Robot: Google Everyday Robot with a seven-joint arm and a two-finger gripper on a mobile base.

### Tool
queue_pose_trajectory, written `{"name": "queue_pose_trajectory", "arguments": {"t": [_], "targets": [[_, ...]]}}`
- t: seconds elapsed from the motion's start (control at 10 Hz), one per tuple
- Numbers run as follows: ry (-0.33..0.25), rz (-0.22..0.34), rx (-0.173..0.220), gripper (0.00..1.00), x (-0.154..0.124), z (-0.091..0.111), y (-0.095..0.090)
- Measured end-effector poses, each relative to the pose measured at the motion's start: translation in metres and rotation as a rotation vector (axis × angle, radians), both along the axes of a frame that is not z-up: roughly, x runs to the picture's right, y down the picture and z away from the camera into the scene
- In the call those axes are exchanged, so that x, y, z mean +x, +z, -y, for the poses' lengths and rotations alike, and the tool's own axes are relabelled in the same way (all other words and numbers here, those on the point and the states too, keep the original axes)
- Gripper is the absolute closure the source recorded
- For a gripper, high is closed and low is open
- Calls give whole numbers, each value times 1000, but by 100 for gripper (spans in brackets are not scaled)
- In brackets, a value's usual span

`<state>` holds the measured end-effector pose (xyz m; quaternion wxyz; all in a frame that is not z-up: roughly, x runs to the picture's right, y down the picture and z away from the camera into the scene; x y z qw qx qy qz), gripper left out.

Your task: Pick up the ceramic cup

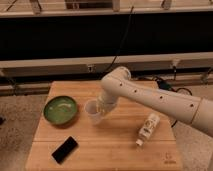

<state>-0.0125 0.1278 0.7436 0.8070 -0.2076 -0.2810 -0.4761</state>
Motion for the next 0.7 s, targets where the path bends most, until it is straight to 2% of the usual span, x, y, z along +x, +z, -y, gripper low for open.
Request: {"name": "queue_pose_trajectory", "arguments": {"t": [0.7], "targets": [[-11, 9, 5, 99, 3, 4, -4]]}}
